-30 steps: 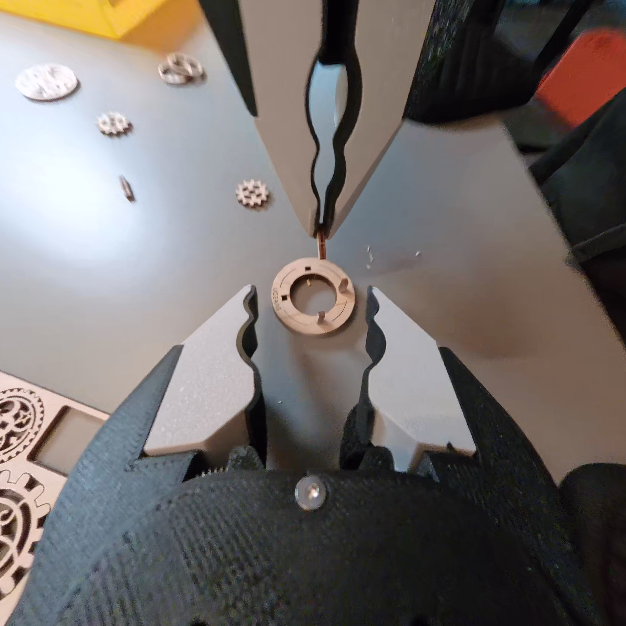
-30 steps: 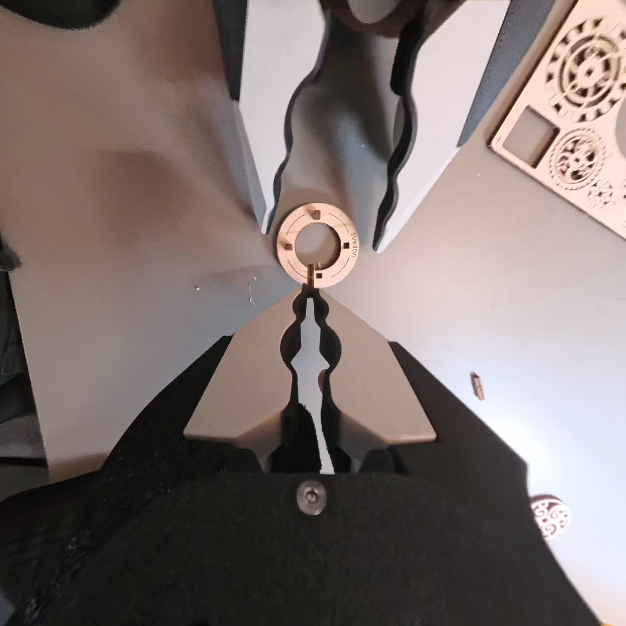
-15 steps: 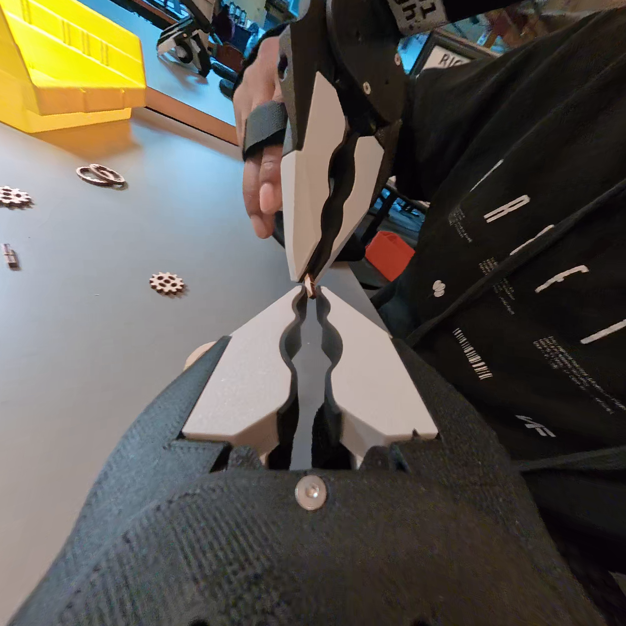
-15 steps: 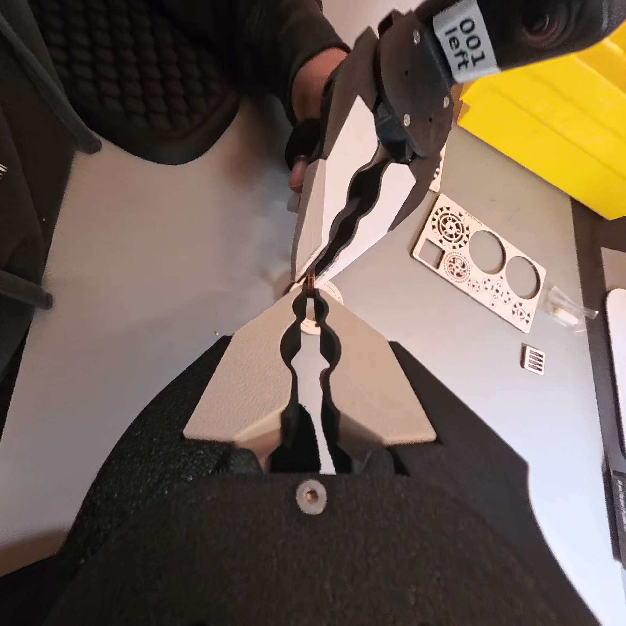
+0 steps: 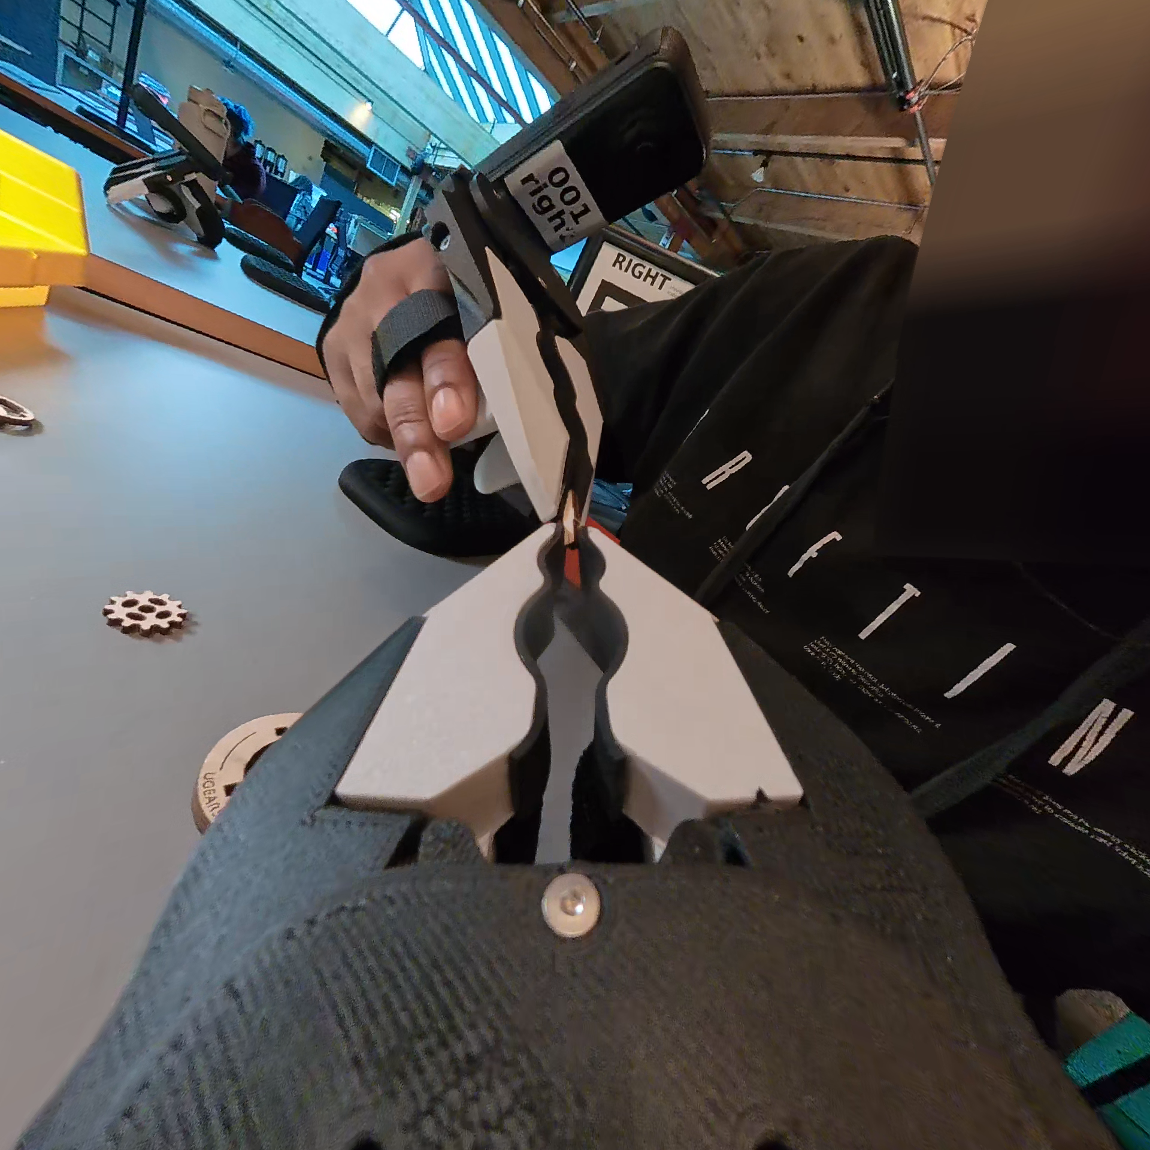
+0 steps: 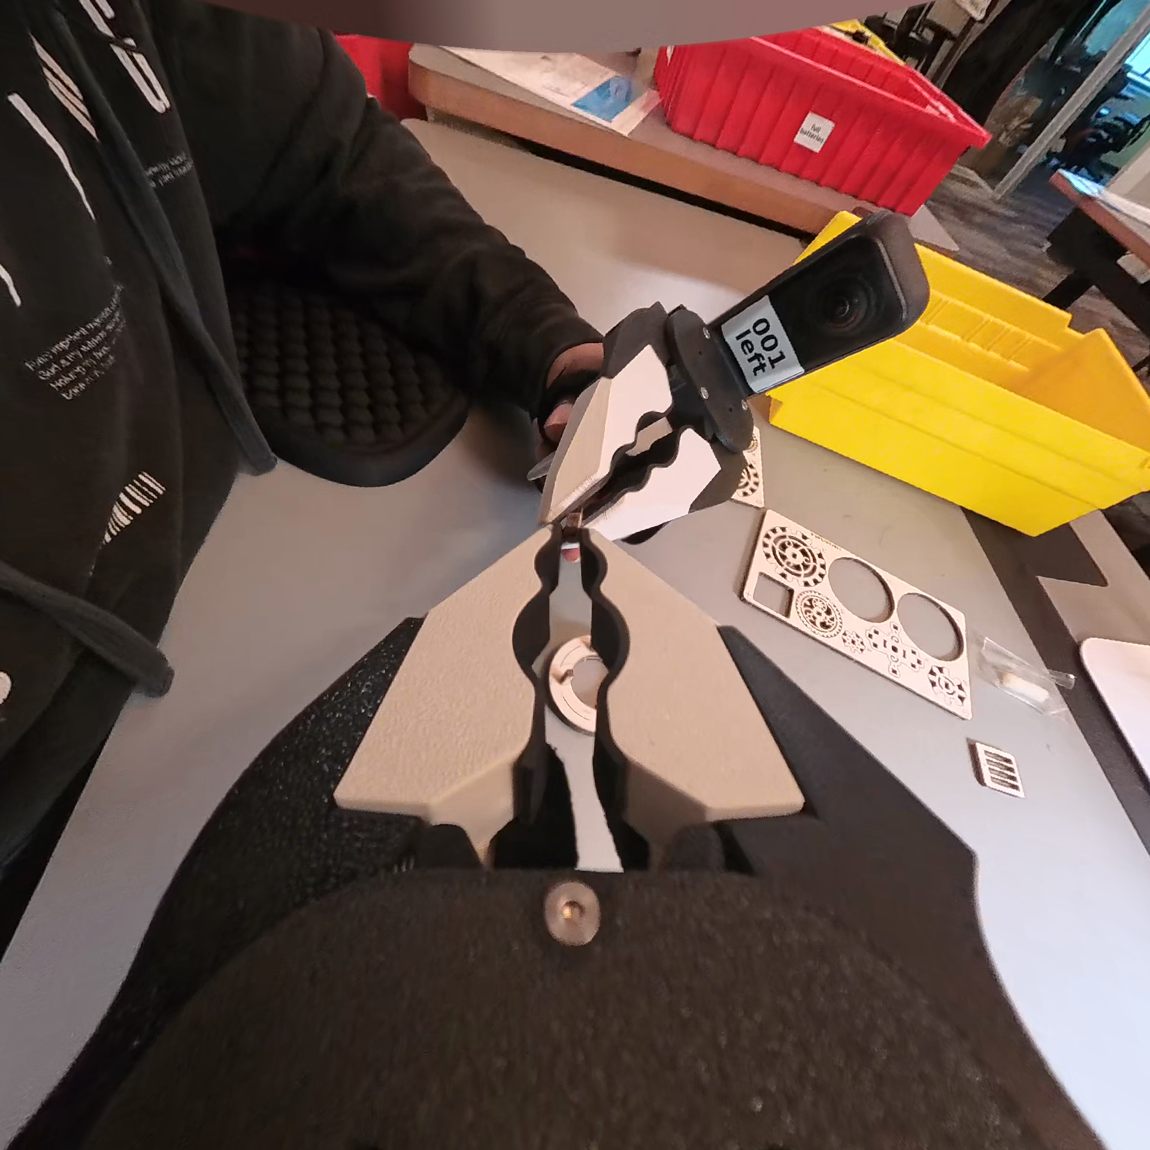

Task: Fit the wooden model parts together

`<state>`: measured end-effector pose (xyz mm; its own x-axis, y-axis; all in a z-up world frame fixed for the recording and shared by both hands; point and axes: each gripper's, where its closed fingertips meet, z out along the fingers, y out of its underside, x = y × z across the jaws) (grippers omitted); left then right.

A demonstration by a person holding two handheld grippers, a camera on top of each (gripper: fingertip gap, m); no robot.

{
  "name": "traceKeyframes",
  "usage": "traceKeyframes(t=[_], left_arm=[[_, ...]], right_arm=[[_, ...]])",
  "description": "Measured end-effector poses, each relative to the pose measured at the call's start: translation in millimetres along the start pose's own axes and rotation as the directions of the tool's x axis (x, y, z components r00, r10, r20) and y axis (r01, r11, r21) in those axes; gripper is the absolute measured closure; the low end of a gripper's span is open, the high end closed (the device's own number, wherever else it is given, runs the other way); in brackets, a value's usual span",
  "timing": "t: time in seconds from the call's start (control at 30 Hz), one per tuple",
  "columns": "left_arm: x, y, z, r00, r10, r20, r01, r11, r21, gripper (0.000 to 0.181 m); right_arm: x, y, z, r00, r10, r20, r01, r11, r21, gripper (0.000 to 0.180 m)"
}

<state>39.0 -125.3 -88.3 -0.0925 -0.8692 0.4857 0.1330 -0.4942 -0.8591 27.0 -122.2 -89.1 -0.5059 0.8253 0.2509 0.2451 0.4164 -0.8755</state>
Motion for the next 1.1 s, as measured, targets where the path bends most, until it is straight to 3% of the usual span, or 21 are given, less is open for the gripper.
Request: traceKeyframes(t=[1.1], left_arm=[[2,-7,-2,0.998,-0.049,-0.046,0.052,0.997,0.065,0.178]], right_arm=[[5,-11,-1,0.997,-0.041,-0.063,0.039,0.999,-0.032,0.178]])
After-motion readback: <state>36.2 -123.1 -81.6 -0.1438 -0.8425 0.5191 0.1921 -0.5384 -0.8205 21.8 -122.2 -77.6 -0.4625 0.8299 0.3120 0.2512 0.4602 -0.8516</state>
